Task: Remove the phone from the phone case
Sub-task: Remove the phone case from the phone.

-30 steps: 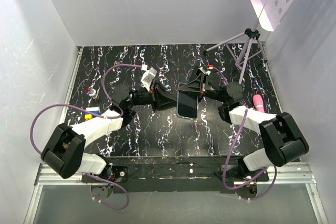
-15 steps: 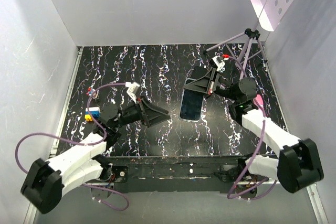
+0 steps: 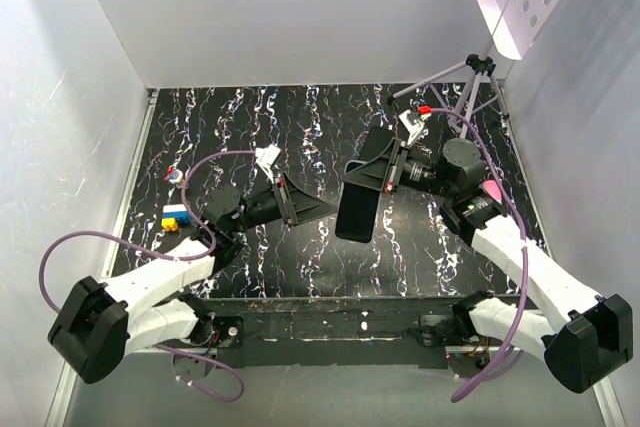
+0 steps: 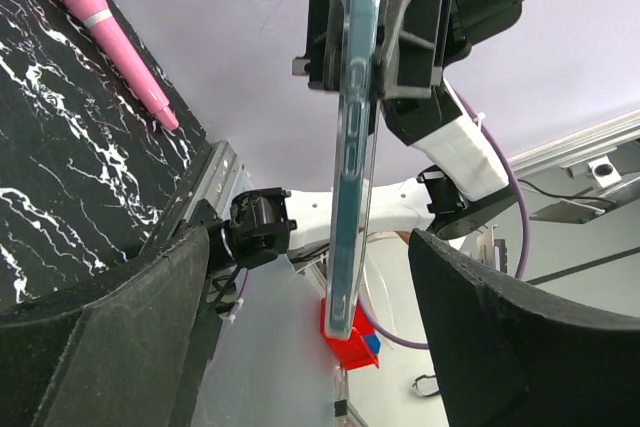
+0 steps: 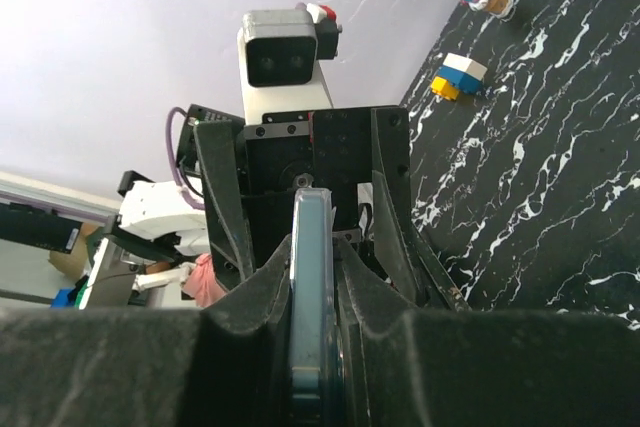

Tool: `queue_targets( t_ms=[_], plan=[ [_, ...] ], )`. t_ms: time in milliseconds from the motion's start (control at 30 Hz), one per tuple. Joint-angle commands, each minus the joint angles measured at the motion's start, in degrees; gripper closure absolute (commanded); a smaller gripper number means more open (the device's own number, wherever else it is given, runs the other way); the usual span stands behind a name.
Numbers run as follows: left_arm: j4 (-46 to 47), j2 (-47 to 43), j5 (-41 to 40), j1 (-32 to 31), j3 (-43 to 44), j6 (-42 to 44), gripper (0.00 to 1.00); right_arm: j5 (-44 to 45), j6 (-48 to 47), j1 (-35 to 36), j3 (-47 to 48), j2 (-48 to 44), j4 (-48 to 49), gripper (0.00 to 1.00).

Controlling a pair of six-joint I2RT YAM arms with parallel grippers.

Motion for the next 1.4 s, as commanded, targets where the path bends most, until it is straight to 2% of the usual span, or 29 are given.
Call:
queue_targets(
  t_ms=[0, 133, 200, 367, 433, 500, 600, 633, 700, 767, 833, 967, 1133, 1200, 1367],
  plan=[
    [2.7, 1.8, -0.3, -2.1, 4.8, 0.2, 0.24, 5.7, -1.9, 2.8, 2.1, -1.7, 1.0, 0.99],
    [1.7, 4.6, 2.2, -3.9, 6.5, 1.2, 0.32, 12.1, -3.2, 5.9, 1.0, -3.9, 1.1, 0.99],
    [2.2, 7.1, 6.8, -3.9, 7.5, 0.1, 0.39, 14.0, -4.2, 6.4, 1.9, -4.7, -3.9, 0.99],
    [10.2, 12.3, 15.4, -3.9, 6.8, -5.0, 0.84, 12.7, -8.6, 6.3, 5.6, -5.5, -16.1, 0.99],
    [11.6, 13.6, 18.8, -3.4, 7.4, -6.1, 0.94, 10.9, -12.7, 5.9, 8.5, -5.1, -23.1, 0.99],
    [11.7, 14.2, 22.2, -3.0, 8.9, -6.7, 1.0, 6.0, -16.8, 4.4, 11.8, -3.9, -29.0, 0.89],
    [7.2, 12.9, 26.9, -2.5, 11.8, -3.2, 1.0, -2.6, -23.5, 1.3, 17.7, -1.1, -39.8, 0.72],
    [2.6, 12.0, 28.2, -2.3, 13.2, 0.1, 1.0, -5.0, -25.8, 0.6, 19.2, -0.1, -43.4, 0.67],
    [-8.8, 10.0, 30.4, -2.1, 16.5, 8.0, 1.0, -7.6, -29.3, -0.7, 21.7, 1.4, -49.7, 0.49],
    [-17.0, 8.4, 32.3, -2.1, 19.4, 14.1, 1.0, -14.4, -31.8, -1.2, 23.1, 2.8, -51.2, 0.41],
    [-23.0, 7.0, 33.5, -2.1, 21.5, 18.7, 1.0, -19.6, -33.7, -1.2, 23.8, 3.8, -51.7, 0.4],
    [-32.3, 5.4, 33.4, -2.0, 24.3, 24.8, 1.0, -22.1, -34.8, -1.1, 22.9, 3.6, -51.2, 0.39],
    [-28.6, 6.1, 34.5, -2.0, 22.7, 21.2, 1.0, -25.6, -29.6, -0.4, 18.7, 4.3, -43.1, 0.5],
    [-30.4, 6.7, 34.1, -2.0, 23.0, 21.7, 1.0, -24.9, -29.4, 0.9, 18.6, 4.4, -42.7, 0.51],
    [-28.5, 7.4, 31.1, -2.0, 23.2, 19.1, 1.0, -21.9, -30.5, 3.1, 17.8, 4.1, -44.1, 0.52]
  ],
)
